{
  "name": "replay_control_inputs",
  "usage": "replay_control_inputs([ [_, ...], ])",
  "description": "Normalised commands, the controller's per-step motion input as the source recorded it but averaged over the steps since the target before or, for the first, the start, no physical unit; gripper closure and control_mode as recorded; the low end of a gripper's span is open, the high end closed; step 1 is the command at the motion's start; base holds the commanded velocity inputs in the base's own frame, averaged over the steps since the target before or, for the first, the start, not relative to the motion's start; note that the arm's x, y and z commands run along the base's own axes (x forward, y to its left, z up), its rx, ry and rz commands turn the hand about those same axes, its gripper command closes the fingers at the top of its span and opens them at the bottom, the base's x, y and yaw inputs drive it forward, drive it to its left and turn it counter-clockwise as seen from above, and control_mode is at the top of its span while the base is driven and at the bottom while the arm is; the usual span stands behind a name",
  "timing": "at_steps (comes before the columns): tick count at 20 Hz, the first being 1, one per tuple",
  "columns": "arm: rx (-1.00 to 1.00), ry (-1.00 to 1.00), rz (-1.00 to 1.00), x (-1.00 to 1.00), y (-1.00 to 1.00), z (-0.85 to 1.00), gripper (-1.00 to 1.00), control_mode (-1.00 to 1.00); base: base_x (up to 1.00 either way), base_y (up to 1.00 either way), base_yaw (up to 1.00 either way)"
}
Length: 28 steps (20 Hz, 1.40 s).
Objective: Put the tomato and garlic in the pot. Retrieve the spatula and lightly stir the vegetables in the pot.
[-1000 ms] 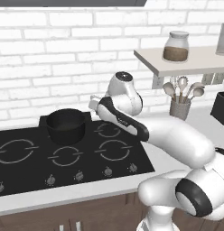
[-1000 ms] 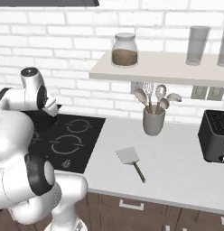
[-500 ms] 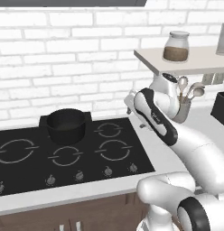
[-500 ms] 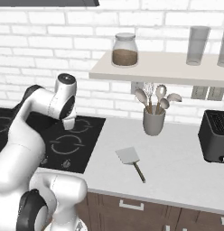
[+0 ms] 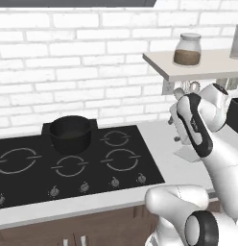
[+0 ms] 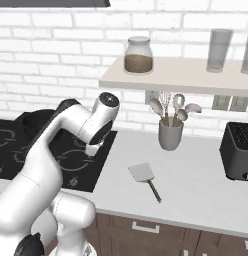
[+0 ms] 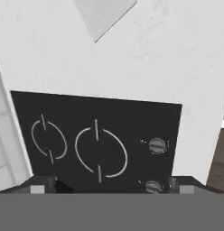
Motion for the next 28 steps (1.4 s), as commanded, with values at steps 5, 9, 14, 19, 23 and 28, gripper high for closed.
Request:
replay_control_inputs([
  [5,0.19,0.21,-0.51,-0.01,-1.00,-0.12,-1.00,-1.00,0.00,0.00,0.00],
  [9,0.18,0.20,-0.44,-0.04,-1.00,-0.38,-1.00,-1.00,0.00,0.00,0.00],
  [14,0.15,0.02,-0.30,-0.29,-1.00,-0.64,-1.00,-1.00,0.00,0.00,0.00],
  [19,0.16,-0.01,-0.16,-0.47,-0.97,-0.57,-1.00,-1.00,0.00,0.00,0.00],
  [23,0.09,-0.03,-0.05,-0.31,-0.71,-0.30,-1.00,-1.00,0.00,0.00,0.00],
  [28,0.03,-0.08,0.00,-0.21,-0.15,-0.23,-1.00,-1.00,0.00,0.00,0.00],
])
